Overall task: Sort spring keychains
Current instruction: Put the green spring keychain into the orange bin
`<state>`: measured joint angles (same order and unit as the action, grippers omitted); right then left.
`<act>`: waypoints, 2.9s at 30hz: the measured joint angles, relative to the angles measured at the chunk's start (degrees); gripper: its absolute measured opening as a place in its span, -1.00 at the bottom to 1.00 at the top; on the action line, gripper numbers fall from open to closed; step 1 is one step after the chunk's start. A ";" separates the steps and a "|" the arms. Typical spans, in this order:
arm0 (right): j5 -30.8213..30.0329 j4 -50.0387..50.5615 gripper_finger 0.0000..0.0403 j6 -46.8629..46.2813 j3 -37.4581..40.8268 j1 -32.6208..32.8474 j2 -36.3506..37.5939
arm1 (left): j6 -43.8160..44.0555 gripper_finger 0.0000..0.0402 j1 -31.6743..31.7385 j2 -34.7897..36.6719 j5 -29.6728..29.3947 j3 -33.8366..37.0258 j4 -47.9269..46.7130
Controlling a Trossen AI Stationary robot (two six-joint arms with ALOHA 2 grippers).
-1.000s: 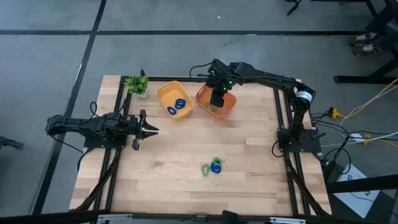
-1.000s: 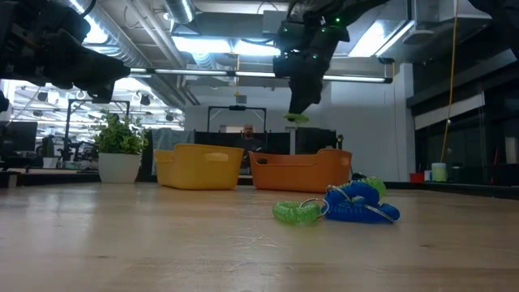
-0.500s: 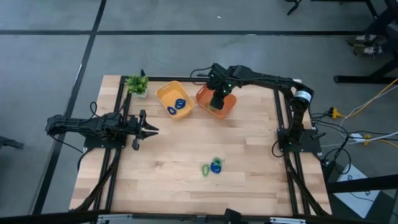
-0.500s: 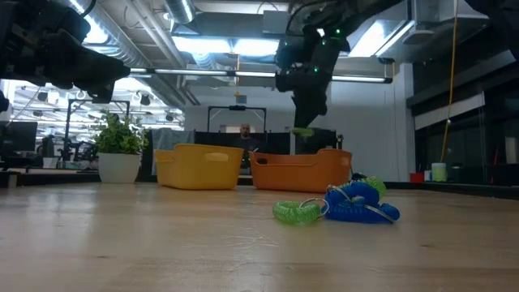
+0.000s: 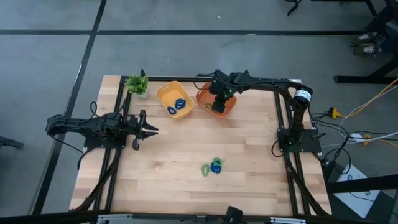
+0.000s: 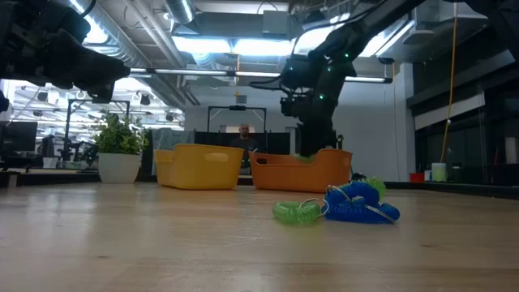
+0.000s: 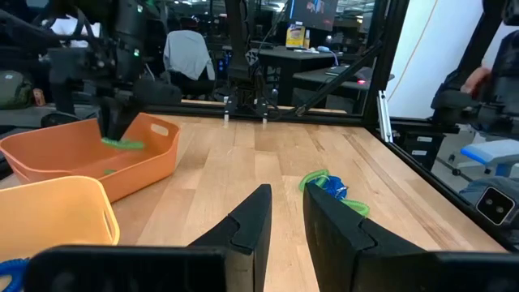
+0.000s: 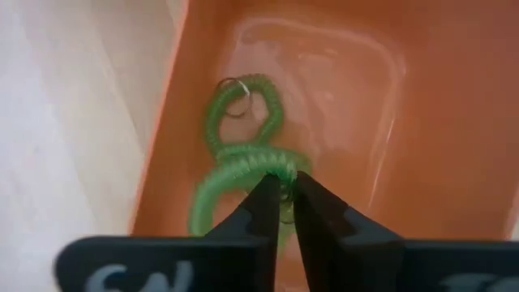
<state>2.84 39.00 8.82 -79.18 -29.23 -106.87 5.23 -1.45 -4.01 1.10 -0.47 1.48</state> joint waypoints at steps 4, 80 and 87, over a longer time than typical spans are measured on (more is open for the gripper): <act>-4.03 0.02 -0.61 0.50 0.17 0.00 0.00 | 0.00 -0.65 0.00 0.00 0.00 0.00 0.00; -5.02 -23.20 -0.16 -13.36 12.14 45.99 -0.04 | 0.00 -0.65 0.00 0.00 0.00 0.00 0.00; -4.65 -24.01 -0.16 -13.64 10.43 46.01 -3.92 | 0.00 -0.65 0.00 0.00 0.00 0.00 -0.02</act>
<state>-1.80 14.99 -4.82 -68.75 16.78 -110.79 5.23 -1.45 -4.01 1.10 -0.47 1.46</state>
